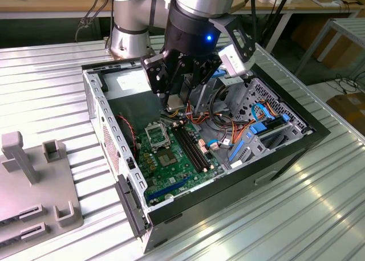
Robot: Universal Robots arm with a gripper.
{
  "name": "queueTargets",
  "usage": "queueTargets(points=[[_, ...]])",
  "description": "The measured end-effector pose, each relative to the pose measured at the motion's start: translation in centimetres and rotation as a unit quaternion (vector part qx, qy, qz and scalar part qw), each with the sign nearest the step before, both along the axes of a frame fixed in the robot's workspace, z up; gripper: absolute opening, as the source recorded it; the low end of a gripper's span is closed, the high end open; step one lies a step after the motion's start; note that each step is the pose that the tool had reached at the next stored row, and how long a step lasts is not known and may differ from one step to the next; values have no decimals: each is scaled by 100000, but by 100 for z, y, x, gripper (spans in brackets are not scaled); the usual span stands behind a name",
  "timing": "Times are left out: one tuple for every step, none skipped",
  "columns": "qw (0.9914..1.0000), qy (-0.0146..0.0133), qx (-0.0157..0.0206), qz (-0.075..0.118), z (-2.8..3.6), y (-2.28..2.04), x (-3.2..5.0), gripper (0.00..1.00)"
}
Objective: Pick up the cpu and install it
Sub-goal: 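Place the cpu into insertion slot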
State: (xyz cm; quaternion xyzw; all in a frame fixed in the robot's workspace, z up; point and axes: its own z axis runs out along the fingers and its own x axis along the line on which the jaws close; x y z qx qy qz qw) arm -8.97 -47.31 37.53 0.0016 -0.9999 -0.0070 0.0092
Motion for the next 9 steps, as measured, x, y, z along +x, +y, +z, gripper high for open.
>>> queueTargets(points=[[100000,2,-3,0,-3,-2,0,47],[100000,-2,1,1,-4,-2,0,47],[100000,-5,7,0,-6,-2,0,47],[100000,-2,5,0,-7,-2,0,47],[100000,-1,1,-1,-7,-2,0,47],[100000,-2,0,-1,-7,-2,0,47],[100000,0,1,0,-8,-2,0,47],[100000,-1,0,1,-8,-2,0,47],[100000,-1,0,1,-9,-2,0,47]])
